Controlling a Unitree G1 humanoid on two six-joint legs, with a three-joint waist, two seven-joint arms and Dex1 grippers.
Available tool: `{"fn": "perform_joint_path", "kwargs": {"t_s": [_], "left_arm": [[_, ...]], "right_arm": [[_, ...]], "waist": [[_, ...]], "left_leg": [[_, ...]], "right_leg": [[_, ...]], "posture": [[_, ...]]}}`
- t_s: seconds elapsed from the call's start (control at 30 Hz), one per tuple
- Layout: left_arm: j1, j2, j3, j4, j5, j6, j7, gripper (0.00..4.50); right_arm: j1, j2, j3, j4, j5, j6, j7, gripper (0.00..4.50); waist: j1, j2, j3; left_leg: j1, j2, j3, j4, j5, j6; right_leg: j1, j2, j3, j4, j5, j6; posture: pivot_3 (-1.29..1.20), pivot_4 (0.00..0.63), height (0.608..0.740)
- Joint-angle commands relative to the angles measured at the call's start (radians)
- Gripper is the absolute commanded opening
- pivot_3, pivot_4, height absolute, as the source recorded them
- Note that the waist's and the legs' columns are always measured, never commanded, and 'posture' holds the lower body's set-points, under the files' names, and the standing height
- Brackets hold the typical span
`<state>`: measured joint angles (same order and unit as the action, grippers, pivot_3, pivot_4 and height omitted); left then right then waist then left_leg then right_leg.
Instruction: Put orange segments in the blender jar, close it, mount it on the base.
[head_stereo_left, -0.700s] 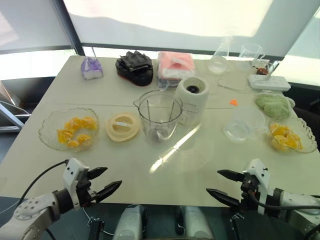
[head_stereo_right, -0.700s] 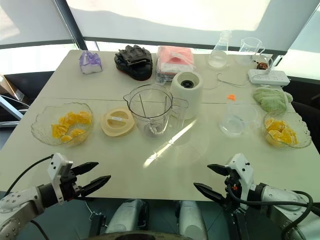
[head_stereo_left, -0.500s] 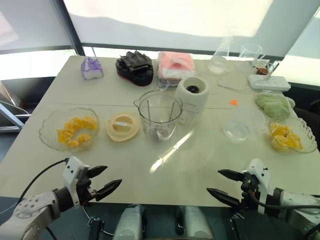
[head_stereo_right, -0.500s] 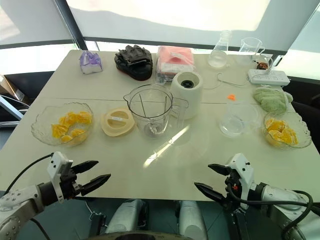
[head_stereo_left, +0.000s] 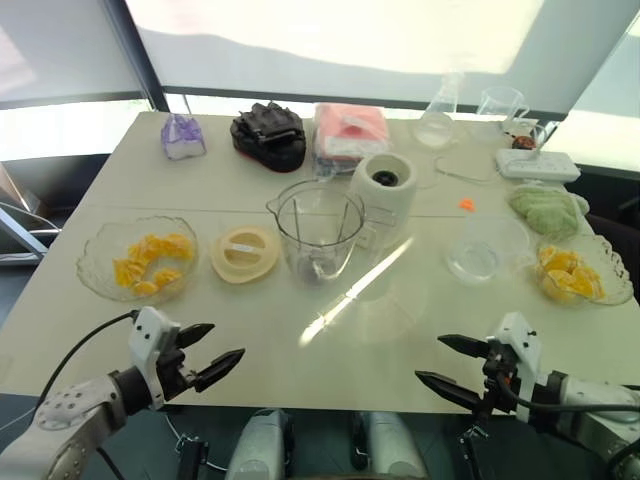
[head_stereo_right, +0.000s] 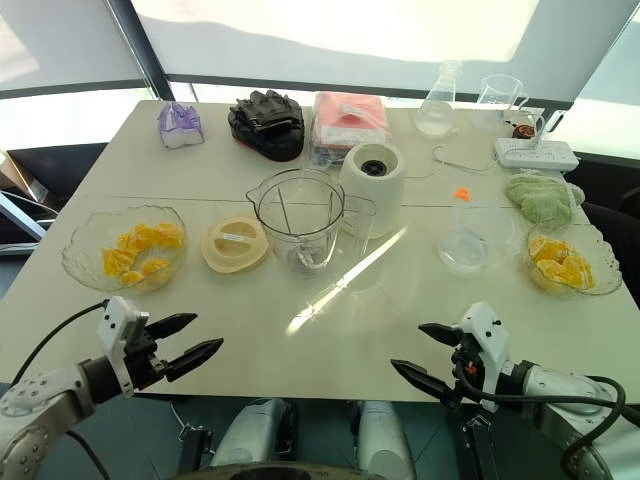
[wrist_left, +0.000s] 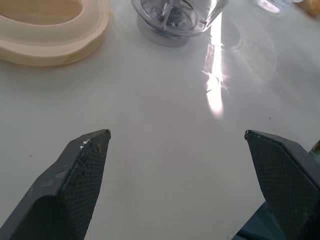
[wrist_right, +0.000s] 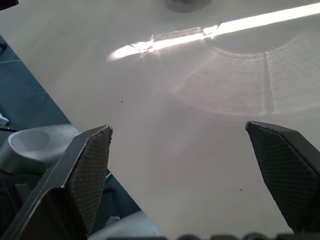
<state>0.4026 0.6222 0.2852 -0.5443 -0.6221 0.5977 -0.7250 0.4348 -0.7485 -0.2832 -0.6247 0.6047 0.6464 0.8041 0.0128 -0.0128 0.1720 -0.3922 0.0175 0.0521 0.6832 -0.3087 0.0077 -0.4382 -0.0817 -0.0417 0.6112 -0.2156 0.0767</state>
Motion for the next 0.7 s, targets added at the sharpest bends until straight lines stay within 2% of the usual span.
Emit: {"fn": "perform_joint_path", "kwargs": {"t_s": [0.03,0.4,0.47,0.7], "left_arm": [[-0.004,-0.001,-0.010,-0.039,-0.011,0.004,0.011,4.48],[-0.047,-0.002,-0.016,-0.044,-0.021,0.023,0.039,4.48],[-0.069,0.005,0.003,-0.034,-0.029,0.027,0.039,4.48],[-0.136,0.046,0.054,-0.005,-0.065,0.063,0.030,4.48]], "right_arm": [[-0.008,0.000,-0.009,-0.013,0.003,-0.012,-0.002,4.50],[-0.091,-0.025,-0.037,-0.023,0.022,0.008,-0.013,4.50],[-0.131,-0.049,-0.054,-0.044,0.066,0.043,-0.006,4.50],[-0.389,-0.170,-0.061,-0.134,0.363,0.208,0.003,4.50]], "waist": [[0.000,0.000,0.000],[0.000,0.000,0.000],[0.000,0.000,0.000],[0.000,0.000,0.000]], "left_leg": [[0.000,0.000,0.000,0.000,0.000,0.000],[0.000,0.000,0.000,0.000,0.000,0.000],[0.000,0.000,0.000,0.000,0.000,0.000],[0.001,0.000,-0.001,0.000,0.000,0.001]], "right_leg": [[0.000,0.000,0.000,0.000,0.000,0.000],[0.001,0.000,0.000,0.000,0.000,-0.001],[0.001,0.000,0.000,0.000,0.001,-0.001],[0.001,0.002,0.000,0.001,0.001,-0.002]], "posture": [[0.00,0.150,0.740],[0.00,0.150,0.740],[0.00,0.150,0.740],[0.00,0.150,0.740]]}}
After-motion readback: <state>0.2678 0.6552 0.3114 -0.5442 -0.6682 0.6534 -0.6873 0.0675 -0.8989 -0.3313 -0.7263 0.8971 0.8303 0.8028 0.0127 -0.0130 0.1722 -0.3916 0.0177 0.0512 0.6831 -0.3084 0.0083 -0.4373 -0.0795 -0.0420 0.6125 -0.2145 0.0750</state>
